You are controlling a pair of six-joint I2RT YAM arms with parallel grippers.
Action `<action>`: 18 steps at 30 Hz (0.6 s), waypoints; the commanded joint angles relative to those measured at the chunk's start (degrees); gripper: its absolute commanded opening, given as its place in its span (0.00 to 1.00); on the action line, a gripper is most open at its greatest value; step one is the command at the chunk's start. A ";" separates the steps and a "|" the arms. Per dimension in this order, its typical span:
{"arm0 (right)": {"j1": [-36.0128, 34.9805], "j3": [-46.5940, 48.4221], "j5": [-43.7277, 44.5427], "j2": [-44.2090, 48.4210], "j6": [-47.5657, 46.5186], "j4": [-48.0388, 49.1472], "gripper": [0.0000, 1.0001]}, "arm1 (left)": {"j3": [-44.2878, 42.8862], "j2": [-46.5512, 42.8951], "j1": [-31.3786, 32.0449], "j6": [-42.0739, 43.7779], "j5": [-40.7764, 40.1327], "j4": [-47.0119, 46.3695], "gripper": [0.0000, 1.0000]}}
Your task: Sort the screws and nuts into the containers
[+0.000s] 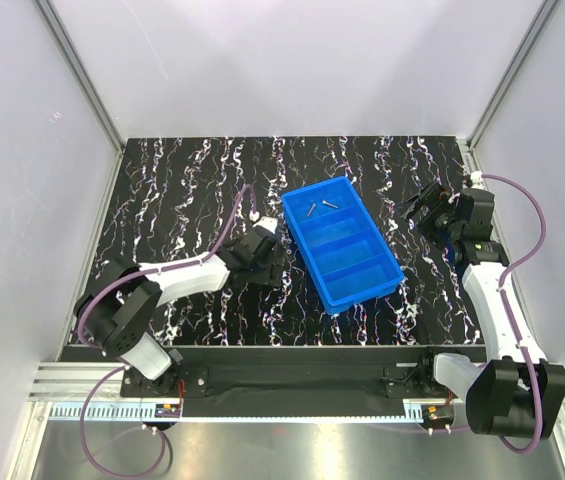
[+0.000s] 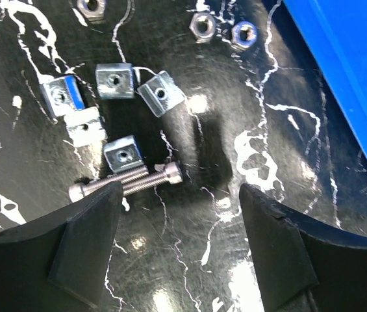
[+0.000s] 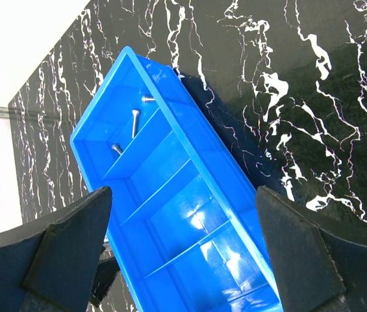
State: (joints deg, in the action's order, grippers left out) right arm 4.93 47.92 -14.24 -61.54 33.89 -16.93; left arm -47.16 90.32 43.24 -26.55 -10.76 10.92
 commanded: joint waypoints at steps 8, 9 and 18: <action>-0.18 0.24 -0.17 -0.34 -0.31 1.90 1.00 | -2.59 4.51 0.09 0.44 -2.51 -2.13 0.72; -0.18 0.24 -0.09 -0.34 -0.23 1.90 1.00 | -2.50 4.68 0.17 0.27 -2.33 -2.22 0.70; -0.27 0.51 0.09 -0.51 -0.31 1.81 1.00 | -0.04 4.25 0.17 -1.66 -2.07 -0.90 0.31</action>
State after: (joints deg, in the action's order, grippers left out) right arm 4.93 47.92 -14.22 -61.93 33.89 -16.93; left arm -48.38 94.02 43.22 -27.11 -12.86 10.07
